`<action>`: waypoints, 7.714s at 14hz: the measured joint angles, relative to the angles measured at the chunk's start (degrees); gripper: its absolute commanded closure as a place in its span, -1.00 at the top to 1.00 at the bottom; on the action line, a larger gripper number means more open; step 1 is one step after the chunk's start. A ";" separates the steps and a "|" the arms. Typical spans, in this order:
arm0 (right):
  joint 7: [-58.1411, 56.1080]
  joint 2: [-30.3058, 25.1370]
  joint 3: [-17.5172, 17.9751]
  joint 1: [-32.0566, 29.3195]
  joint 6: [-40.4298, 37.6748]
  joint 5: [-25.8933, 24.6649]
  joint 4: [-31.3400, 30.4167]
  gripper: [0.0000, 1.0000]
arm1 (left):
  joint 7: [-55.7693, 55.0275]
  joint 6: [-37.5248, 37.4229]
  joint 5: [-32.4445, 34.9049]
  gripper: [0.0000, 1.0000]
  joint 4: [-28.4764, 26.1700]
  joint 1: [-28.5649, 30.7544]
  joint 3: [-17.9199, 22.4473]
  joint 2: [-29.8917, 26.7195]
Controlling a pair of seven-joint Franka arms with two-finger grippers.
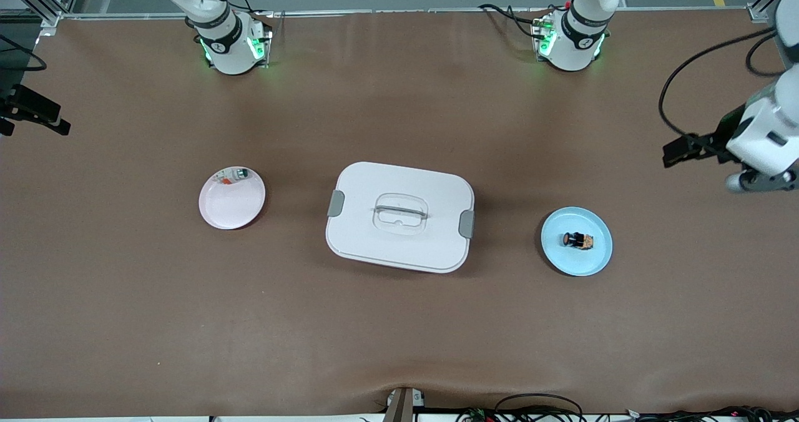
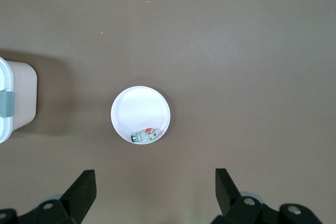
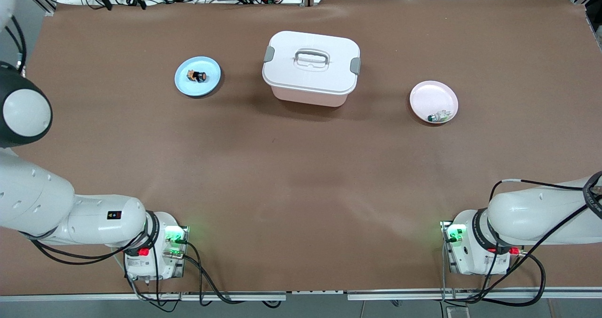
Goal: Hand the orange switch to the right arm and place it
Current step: 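Move the left gripper toward the orange switch on the blue plate, then lower the left gripper and grasp the orange switch on the blue plate, then lift the orange switch with the left gripper and carry it over the box, then hold the switch with the left gripper while the right gripper reaches it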
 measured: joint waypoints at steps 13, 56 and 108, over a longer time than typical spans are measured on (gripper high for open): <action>0.00 0.00 -0.02 0.00 0.00 0.00 -0.01 1.00 | 0.38 30.32 0.06 1.00 -16.60 -0.69 -1.13 11.28; -0.05 0.00 -0.68 -0.77 0.06 0.02 -0.05 1.00 | -3.56 31.51 -2.11 -1.00 -14.23 -0.49 -7.51 11.46; -2.92 -1.61 0.58 39.40 62.78 71.41 -37.42 1.00 | -108.46 26.63 -18.38 -1.00 13.72 -23.09 -22.07 19.24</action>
